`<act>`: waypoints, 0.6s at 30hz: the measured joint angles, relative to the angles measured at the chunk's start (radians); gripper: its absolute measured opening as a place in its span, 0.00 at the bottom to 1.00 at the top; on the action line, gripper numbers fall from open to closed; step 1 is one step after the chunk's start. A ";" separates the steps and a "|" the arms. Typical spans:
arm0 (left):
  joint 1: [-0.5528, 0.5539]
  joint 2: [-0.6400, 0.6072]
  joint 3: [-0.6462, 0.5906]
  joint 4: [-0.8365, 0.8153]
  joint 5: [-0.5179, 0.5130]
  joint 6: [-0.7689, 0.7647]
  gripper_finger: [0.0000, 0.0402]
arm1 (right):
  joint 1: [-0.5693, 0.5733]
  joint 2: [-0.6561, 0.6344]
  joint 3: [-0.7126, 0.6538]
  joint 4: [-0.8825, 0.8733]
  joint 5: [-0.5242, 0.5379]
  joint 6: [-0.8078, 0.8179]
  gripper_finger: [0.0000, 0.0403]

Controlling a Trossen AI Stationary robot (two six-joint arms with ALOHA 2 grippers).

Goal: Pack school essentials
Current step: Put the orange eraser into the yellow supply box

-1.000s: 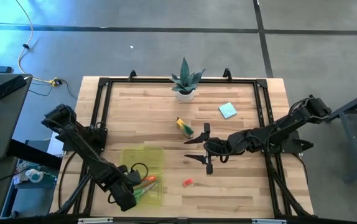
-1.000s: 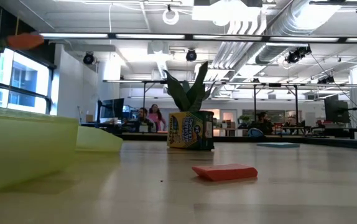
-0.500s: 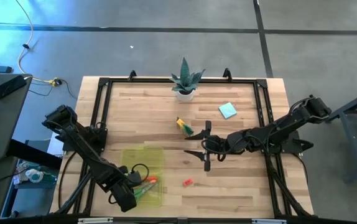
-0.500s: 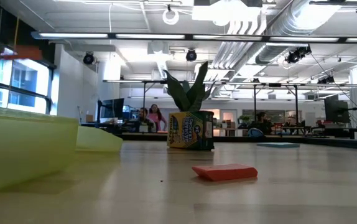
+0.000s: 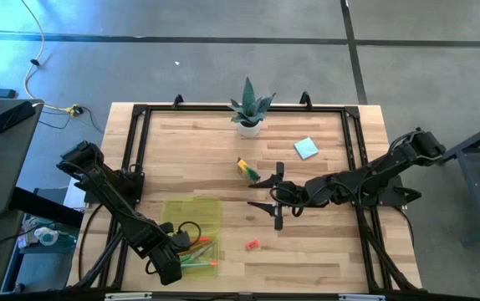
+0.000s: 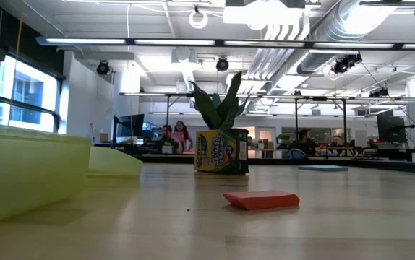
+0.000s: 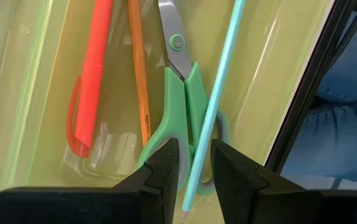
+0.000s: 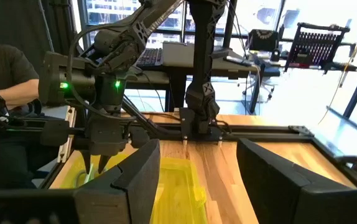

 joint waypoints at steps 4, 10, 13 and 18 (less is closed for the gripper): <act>0.010 0.000 0.000 0.000 -0.002 0.019 0.18 | 0.000 0.000 0.000 -0.048 -0.008 0.041 0.51; 0.040 -0.028 0.000 0.001 -0.007 0.069 0.16 | 0.000 0.017 0.000 -0.122 -0.077 0.120 0.51; 0.056 -0.058 0.001 0.002 -0.010 0.101 0.16 | 0.007 0.036 0.000 -0.123 -0.083 0.116 0.51; 0.069 -0.130 0.000 -0.005 -0.015 0.161 0.16 | 0.012 0.047 0.000 -0.138 -0.121 0.103 0.51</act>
